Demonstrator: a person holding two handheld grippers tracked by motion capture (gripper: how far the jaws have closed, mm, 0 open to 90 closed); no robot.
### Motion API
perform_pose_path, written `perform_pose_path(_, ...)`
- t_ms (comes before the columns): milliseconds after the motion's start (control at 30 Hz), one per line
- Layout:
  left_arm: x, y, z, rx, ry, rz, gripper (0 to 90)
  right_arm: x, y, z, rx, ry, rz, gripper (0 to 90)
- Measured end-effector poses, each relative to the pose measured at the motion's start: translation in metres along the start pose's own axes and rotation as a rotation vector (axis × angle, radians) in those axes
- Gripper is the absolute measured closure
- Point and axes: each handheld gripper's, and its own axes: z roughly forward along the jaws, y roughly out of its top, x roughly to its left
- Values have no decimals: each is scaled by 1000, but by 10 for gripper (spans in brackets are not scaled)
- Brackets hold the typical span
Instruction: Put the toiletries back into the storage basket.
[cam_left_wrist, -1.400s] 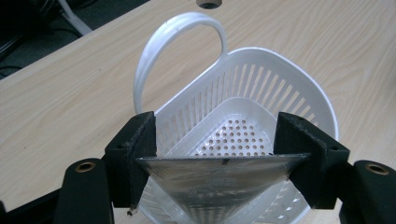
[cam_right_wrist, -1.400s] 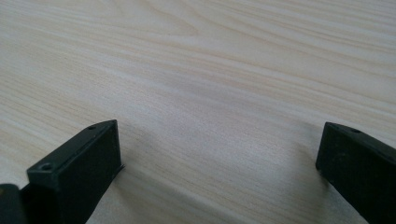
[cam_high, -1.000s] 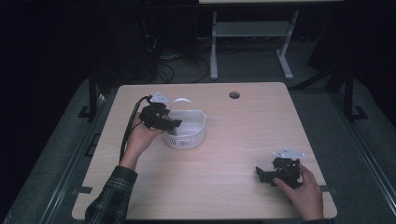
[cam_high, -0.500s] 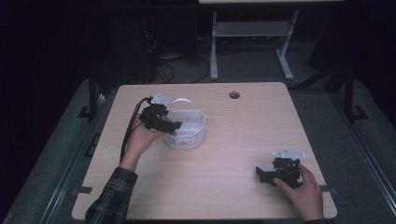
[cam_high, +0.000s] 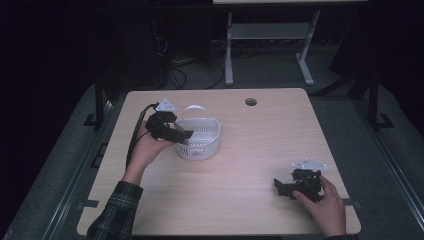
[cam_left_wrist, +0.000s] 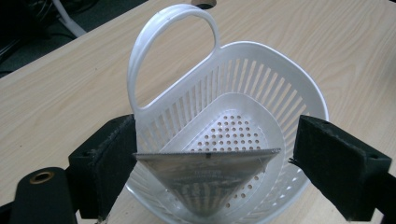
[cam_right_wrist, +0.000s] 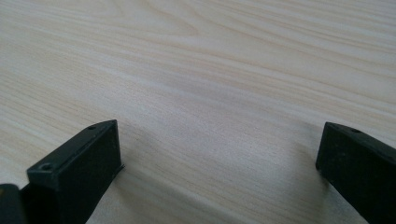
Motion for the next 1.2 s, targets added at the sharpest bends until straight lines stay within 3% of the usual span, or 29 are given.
perform_pose_path(533, -1, -17, -29, -33, 4, 2, 130, 0, 0, 0, 0, 0, 0, 0)
perform_pose_path(1200, -12, -67, -51, -30, 1, -7, 132, 0, 0, 0, 0, 0, 0, 0)
